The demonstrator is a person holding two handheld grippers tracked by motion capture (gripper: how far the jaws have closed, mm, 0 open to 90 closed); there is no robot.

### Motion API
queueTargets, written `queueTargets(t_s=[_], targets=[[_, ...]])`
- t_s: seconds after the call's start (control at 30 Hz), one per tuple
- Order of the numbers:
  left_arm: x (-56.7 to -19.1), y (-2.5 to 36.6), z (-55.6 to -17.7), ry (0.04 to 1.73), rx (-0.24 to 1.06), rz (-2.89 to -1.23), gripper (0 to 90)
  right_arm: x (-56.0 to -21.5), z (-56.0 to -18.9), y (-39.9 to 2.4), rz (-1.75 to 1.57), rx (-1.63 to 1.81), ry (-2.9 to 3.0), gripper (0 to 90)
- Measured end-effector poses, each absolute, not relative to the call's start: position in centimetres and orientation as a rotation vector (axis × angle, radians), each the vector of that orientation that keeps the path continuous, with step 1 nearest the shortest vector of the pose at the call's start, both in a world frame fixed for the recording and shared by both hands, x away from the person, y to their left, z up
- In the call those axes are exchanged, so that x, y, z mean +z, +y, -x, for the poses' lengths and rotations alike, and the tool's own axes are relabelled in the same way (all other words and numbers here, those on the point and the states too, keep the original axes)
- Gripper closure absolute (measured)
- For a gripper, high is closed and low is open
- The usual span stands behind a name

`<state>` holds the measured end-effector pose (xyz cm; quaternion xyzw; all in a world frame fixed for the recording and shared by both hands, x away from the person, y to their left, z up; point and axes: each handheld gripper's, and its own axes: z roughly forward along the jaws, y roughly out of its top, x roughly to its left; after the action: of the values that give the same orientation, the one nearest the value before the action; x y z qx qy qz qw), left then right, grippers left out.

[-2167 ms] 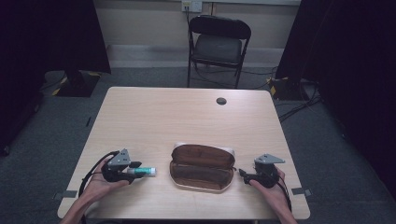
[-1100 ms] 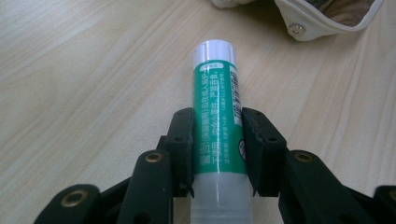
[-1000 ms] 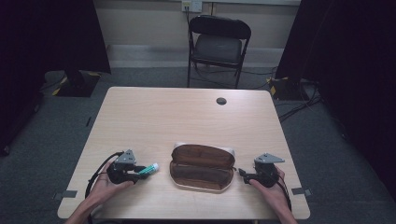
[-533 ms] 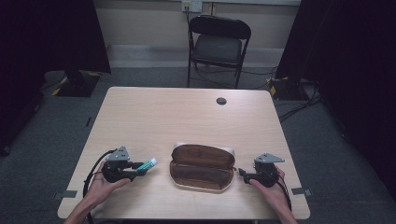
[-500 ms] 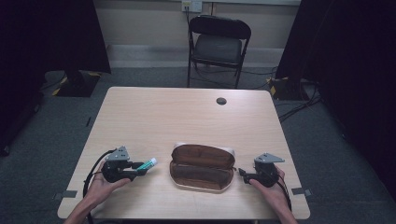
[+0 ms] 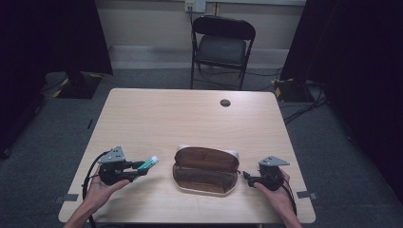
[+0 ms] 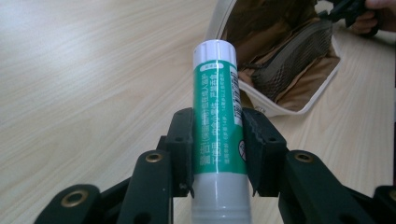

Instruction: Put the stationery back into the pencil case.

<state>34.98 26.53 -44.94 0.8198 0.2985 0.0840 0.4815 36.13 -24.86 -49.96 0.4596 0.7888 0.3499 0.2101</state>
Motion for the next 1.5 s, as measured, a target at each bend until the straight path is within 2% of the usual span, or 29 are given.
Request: queueTargets(t_s=[0.77,1.5], targets=[[-42.6,23.2,-34.0,0.613,0.192,-1.976,66.0,-49.9,-36.0,-24.9,-1.286,0.975,2.192,20.8],[-40.2,18.2,-35.5,0.507,0.188,-1.996,66.0,-49.9,-36.0,-24.9,-1.285,0.975,2.193,20.7]])
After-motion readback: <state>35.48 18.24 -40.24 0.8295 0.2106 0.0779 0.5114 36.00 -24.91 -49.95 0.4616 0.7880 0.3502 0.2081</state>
